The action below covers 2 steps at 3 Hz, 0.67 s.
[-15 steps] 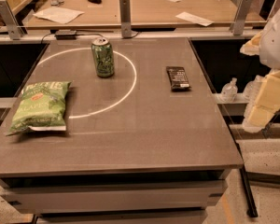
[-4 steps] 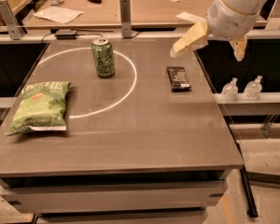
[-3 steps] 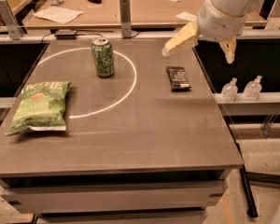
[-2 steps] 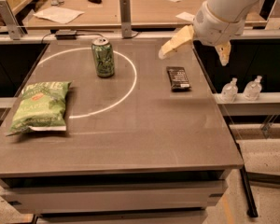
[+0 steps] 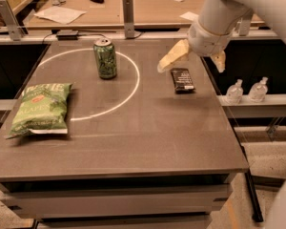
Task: Move rxbar chocolate near green can
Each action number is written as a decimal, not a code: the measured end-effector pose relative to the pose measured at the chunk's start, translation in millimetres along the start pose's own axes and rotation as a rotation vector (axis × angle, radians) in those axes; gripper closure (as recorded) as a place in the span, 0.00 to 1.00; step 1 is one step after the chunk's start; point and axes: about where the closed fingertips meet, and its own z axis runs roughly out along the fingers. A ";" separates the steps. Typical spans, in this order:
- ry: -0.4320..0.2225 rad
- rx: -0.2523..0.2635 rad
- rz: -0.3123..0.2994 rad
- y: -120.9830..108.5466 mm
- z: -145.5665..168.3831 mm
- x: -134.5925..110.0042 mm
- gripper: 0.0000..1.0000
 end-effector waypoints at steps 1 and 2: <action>0.044 0.036 0.037 -3.7 17.6 -6.2 0.00; 0.044 0.036 0.037 -3.7 17.7 -6.2 0.00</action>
Offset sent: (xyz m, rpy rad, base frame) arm 0.0094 -0.0002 -0.0134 -0.0302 0.0372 -0.0343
